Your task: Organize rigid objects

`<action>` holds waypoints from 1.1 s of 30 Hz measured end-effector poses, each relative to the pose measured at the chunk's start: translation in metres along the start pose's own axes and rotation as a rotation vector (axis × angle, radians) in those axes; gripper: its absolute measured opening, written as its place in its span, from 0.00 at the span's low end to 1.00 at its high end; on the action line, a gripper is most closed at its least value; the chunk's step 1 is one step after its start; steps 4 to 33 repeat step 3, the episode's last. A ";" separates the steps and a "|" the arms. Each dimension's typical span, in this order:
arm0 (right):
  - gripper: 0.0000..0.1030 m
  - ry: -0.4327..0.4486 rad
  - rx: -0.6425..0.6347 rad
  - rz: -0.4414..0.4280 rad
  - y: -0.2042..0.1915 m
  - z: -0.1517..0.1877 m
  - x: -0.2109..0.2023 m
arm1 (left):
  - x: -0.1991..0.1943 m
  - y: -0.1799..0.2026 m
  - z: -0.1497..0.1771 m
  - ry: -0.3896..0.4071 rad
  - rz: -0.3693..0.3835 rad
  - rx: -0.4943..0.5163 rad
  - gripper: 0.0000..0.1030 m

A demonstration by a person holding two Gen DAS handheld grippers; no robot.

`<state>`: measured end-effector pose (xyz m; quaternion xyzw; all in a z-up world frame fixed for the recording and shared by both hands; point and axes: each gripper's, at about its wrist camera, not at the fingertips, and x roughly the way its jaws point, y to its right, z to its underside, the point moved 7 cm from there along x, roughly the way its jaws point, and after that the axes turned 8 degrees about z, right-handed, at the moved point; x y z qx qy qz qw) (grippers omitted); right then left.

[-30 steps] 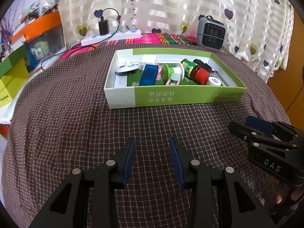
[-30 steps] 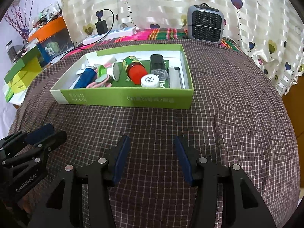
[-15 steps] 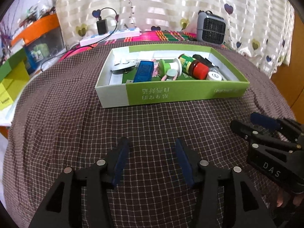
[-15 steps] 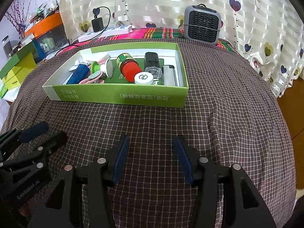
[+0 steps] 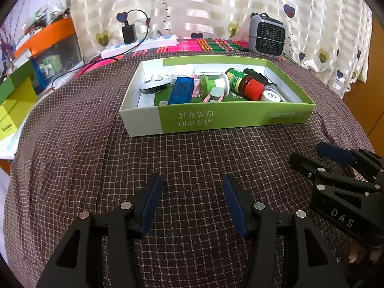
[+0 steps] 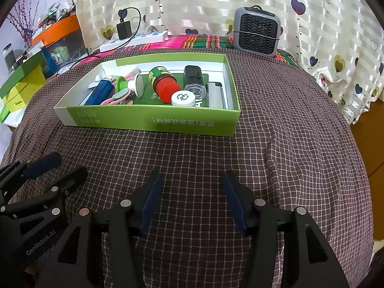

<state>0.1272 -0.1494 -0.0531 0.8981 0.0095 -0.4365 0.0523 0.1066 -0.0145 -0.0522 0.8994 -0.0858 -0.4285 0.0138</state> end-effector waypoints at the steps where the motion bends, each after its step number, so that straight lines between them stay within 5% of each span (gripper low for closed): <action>1: 0.53 0.000 -0.001 0.001 0.000 0.000 0.000 | 0.000 0.000 0.000 0.000 0.000 0.000 0.52; 33: 0.54 0.000 0.000 0.000 0.000 0.000 0.000 | 0.000 0.000 0.000 0.000 0.000 0.000 0.52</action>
